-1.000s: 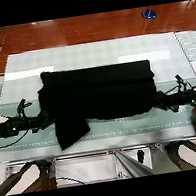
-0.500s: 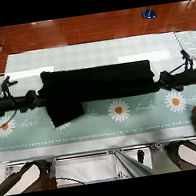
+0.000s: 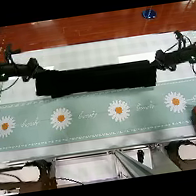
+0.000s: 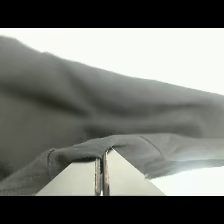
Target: Fold the shirts.
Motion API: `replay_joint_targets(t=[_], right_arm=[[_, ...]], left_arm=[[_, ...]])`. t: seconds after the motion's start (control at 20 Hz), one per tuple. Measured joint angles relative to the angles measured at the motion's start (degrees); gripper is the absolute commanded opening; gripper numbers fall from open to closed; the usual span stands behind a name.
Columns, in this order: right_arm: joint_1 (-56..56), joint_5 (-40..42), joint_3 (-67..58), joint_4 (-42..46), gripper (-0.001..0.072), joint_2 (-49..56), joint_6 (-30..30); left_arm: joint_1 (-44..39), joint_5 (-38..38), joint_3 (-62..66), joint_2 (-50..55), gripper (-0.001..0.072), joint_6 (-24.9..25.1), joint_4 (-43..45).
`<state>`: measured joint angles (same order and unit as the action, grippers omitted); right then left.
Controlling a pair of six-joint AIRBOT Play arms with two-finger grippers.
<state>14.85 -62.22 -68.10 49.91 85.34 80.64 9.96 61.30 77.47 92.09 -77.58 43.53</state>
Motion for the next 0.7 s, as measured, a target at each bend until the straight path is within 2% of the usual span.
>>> replay_joint_targets(t=[0.15,0.2,0.25,0.3,0.55,0.7], right_arm=[[-0.5,0.46,-5.07,-0.42,0.0023,5.77,0.72],[-0.74,1.01,-6.21,-0.59,0.0105,7.41,0.85],[-0.9,1.68,-6.97,-0.94,0.0341,8.68,1.05],[-1.09,2.73,-7.61,-1.4,0.0415,9.81,1.03],[1.97,2.62,-10.12,-2.05,0.0415,10.99,0.81],[6.82,-0.83,-9.92,1.92,0.0415,8.39,1.57]], left_arm=[[-0.83,1.55,8.33,7.78,0.0014,-1.86,0.66],[-1.11,1.7,10.14,9.88,0.0047,-2.14,0.9],[-1.36,1.84,11.39,11.45,0.0307,-2.4,1.14],[-1.57,2.05,12.41,12.79,0.0504,-2.47,1.2],[0.96,8.33,16.7,14.82,0.0509,-2.86,5.42],[5.6,12.57,15.15,10.54,0.0509,-2.78,11.08]])
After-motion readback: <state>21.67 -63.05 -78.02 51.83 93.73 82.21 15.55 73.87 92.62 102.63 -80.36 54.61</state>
